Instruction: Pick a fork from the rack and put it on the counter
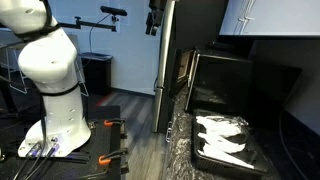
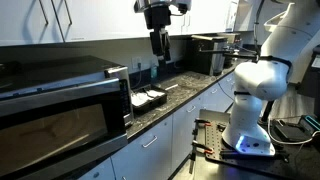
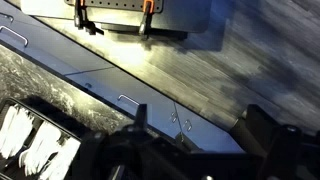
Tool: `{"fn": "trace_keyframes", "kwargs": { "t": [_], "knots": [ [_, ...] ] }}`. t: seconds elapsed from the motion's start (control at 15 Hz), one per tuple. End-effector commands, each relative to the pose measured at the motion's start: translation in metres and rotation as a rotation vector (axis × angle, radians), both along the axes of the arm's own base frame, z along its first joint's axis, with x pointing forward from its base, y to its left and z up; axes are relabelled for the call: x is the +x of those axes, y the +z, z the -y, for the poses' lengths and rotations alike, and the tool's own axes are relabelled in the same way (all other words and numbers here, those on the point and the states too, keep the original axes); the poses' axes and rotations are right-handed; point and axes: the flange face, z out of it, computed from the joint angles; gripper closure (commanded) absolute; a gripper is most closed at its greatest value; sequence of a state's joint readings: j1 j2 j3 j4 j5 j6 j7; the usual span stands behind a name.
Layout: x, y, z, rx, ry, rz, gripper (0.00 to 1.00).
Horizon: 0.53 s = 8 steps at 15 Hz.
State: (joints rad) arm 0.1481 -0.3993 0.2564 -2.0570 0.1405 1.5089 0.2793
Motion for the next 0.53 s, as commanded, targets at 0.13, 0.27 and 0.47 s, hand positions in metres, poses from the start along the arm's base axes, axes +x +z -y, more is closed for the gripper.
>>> {"fn": "trace_keyframes", "kwargs": {
  "t": [0.13,0.27,0.47],
  "knots": [
    [0.000,0.001,0.004,0.002,-0.021,0.001,0.00],
    [0.002,0.001,0.011,0.005,-0.054,0.004,0.00],
    [0.005,0.000,0.012,0.004,-0.036,-0.003,0.00]
  ]
}}
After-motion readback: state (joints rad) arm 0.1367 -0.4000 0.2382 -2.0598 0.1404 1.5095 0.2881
